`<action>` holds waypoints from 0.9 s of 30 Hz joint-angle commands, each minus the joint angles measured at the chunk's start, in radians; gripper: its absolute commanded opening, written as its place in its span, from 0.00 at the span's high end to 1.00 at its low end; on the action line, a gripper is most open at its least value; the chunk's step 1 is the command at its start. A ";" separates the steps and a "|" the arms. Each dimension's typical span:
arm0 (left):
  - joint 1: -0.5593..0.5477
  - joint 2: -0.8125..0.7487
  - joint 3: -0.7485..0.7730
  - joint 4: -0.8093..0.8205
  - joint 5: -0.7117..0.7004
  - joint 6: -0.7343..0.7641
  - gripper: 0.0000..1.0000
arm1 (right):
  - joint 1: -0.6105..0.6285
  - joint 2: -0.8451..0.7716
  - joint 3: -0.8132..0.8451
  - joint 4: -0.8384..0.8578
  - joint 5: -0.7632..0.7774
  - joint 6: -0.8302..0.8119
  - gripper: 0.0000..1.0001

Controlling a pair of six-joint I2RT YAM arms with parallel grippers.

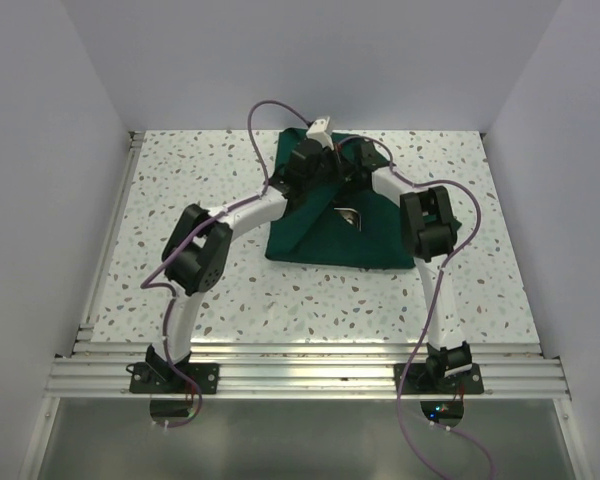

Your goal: Prepare the surgical pack

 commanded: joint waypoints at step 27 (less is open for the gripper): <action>-0.010 -0.085 -0.161 0.310 -0.010 -0.068 1.00 | -0.004 -0.048 0.044 -0.006 0.041 0.056 0.90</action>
